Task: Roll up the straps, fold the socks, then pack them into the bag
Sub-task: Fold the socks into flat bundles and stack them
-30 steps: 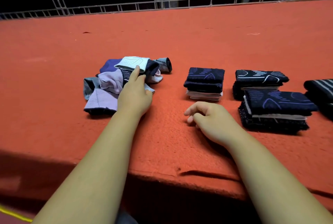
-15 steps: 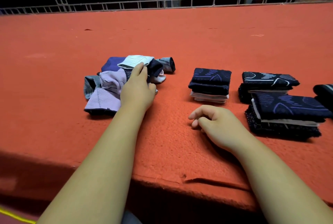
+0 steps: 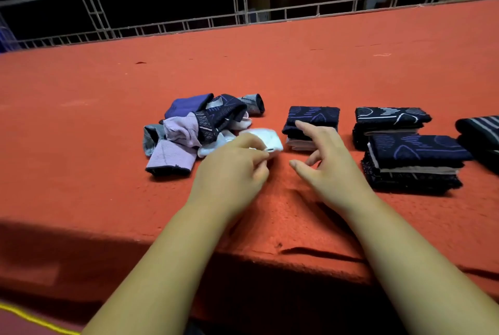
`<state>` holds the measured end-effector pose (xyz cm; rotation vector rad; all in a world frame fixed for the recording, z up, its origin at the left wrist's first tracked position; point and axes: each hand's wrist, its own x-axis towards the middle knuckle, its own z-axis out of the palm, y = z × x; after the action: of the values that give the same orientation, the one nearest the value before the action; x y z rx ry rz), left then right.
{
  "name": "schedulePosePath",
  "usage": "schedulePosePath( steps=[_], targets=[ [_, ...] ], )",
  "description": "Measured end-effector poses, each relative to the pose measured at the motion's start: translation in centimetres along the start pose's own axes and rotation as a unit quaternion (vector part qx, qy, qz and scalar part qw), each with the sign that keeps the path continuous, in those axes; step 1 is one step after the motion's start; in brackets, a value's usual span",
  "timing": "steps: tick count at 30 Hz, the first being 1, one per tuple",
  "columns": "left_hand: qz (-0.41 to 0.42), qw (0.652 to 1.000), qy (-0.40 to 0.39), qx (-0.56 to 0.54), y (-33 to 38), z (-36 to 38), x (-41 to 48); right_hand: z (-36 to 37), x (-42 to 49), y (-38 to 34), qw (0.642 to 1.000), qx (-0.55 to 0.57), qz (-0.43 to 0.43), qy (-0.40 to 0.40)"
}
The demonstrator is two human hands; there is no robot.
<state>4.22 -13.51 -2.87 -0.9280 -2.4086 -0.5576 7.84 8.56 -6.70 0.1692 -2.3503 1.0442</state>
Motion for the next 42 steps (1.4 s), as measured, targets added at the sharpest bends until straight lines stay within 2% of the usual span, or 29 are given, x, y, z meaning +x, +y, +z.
schedulePosePath(
  steps=[4, 7, 11, 14, 15, 17, 19, 21, 24, 25, 27, 30, 35, 42],
  targets=[
    [-0.006, 0.993, -0.063, -0.098, 1.6, -2.4, -1.7, 0.0, -1.1, -0.4, 0.994, -0.076, -0.065, -0.037],
    [-0.011, 0.986, -0.044, -0.162, 2.2, -4.6, -2.1, -0.9, -2.6, -1.8, 0.993, -0.072, -0.076, -0.059],
    [-0.011, 0.984, -0.012, -0.177, 3.1, -8.3, -1.6, -3.2, -4.2, -5.8, 0.997, 0.048, -0.047, -0.028],
    [-0.087, 0.968, 0.036, -0.234, 3.8, -10.3, -1.1, -5.5, -4.7, -8.2, 0.988, 0.155, 0.002, 0.011],
    [-0.132, 0.953, 0.037, -0.27, 3.9, -10.5, -0.9, -6.2, -4.7, -8.8, 0.982, 0.186, 0.019, 0.022],
    [-0.213, 0.904, -0.018, -0.371, 4.0, -9.7, -0.7, -7.2, -4.7, -9.1, 0.969, 0.239, 0.049, 0.049],
    [-0.218, 0.882, -0.089, -0.409, 4.5, -7.4, -0.9, -7.7, -4.8, -8.7, 0.95, 0.287, 0.093, 0.079],
    [-0.226, 0.858, -0.106, -0.448, 5.2, -4.5, -1.4, -7.6, -5.0, -7.4, 0.935, 0.306, 0.148, 0.099],
    [-0.296, 0.75, -0.112, -0.581, 6.2, -0.4, -1.7, -7.1, -5.8, -4.2, 0.938, 0.253, 0.217, 0.097],
    [-0.308, 0.737, -0.115, -0.591, 6.3, 0.7, -1.7, -6.9, -6.2, -3.1, 0.943, 0.22, 0.234, 0.085],
    [-0.322, 0.751, -0.116, -0.565, 6.2, 2.5, -1.6, -6.8, -6.9, -1.5, 0.95, 0.171, 0.256, 0.046],
    [-0.322, 0.758, -0.132, -0.552, 5.9, 4.0, -1.0, -7.0, -7.4, -0.3, 0.946, 0.181, 0.269, -0.006],
    [-0.289, 0.737, -0.207, -0.575, 5.0, 5.0, -0.7, -7.4, -7.0, 0.7, 0.948, 0.184, 0.26, -0.027],
    [-0.295, 0.689, -0.208, -0.628, 4.4, 5.6, -0.7, -7.7, -7.3, 1.1, 0.938, 0.226, 0.256, -0.064]
  ],
)
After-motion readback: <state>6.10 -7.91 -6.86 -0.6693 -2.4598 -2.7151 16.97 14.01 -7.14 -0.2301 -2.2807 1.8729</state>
